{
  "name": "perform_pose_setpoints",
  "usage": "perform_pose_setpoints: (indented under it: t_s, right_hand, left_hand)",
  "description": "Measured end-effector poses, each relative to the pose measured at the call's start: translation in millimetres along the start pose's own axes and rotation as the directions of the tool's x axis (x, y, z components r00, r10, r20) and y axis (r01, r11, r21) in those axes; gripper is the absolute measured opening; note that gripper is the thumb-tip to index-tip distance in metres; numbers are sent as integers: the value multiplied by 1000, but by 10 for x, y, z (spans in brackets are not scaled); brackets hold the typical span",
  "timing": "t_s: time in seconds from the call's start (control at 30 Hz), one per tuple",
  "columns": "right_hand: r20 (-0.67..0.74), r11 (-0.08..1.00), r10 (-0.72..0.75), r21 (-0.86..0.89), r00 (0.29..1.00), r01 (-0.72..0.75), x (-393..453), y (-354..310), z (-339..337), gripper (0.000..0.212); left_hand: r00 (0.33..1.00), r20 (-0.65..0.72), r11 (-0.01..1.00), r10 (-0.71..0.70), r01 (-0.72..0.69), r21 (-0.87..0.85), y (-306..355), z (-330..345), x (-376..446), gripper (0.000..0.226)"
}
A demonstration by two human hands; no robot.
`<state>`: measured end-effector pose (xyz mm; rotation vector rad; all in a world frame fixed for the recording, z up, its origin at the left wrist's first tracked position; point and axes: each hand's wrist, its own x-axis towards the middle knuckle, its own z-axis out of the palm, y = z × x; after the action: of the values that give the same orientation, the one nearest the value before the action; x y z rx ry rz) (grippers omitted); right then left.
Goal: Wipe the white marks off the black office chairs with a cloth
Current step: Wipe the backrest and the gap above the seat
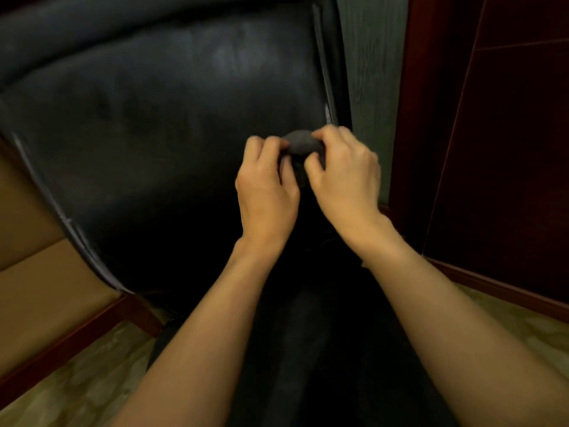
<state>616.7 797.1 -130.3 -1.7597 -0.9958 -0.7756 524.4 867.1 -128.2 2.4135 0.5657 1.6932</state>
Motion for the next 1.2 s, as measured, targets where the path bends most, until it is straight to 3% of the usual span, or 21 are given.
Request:
perform_pose_setpoints:
  t_s: [0.17,0.23,0.37,0.43,0.47,0.53,0.57,0.6,0.67,0.73,0.83,0.9,0.93,1.0,1.07,1.13,1.2]
  right_hand:
    - [157,995,75,-75,985,-64,-680,232,273,27]
    - [308,987,161,-71,938,-147,-1080,317,302,26]
    - [458,968,232,-27,858,-248,-1753,381,175,24]
    - [457,958,263,-16,850,-287,-1922,423,121,26]
    - [479,935,292,39,828,-353,-1951,450,87,25]
    - [578,832,340,183,742,-524,-1954,508,36,24]
    - [638,783,331,226,695,-580,-1947,538,15,26]
    - [675,763,308,246,670,-598,-1940,571,0,28]
    - [717,716,277,291,640,-635,-1942,619,-21,32]
    - [756,546,315,351,574,-761,-1933,625,-47,43]
    - [842,85,431,319,324,-944,-1935,612,-53,59]
    - [899,-123,408,229,161,-966,-1976,641,-41,43]
    - [914,-143,386,195,127,-970,-1990,650,-36,27]
    - [893,-127,432,199,127,-972,-1960,655,-14,7]
    - [817,-133,557,263,148,-956,-1844,694,52,6]
    - [764,-145,626,312,158,-939,-1675,748,135,6]
    - [756,-176,644,291,113,-940,-1547,773,238,8]
  left_hand:
    - [976,217,999,-30,21,46,-283,154,-582,14]
    - [947,311,995,-80,58,80,-345,123,-942,15]
    - [885,317,940,-342,313,138,-328,-19,-1597,17]
    - [780,351,841,-519,539,46,-275,-63,-1793,17]
    - [678,406,729,-613,683,-40,-237,-74,-1829,16]
    - [411,548,369,-729,910,-191,-188,-81,-1815,8]
    - [298,600,203,-742,953,-223,-168,-78,-1782,5]
    - [235,628,106,-742,966,-236,-166,-68,-1755,5]
    - [232,614,117,-754,968,-222,-191,-43,-1739,6]
    - [266,584,175,-767,962,-210,-224,-26,-1756,22]
    - [219,581,56,-784,957,-285,-247,-28,-1792,48]
    - [157,568,-33,-808,950,-310,-231,-12,-1793,55]
    - [121,551,-64,-826,950,-304,-235,13,-1783,56]
    - [18,522,-132,-853,960,-248,-261,83,-1725,49]
    - [-92,576,-227,-812,960,-166,-281,141,-1641,35]
    - [-186,705,-334,-685,939,-77,-265,212,-1549,23]
    - [-231,756,-381,-613,924,-27,-252,289,-1484,19]
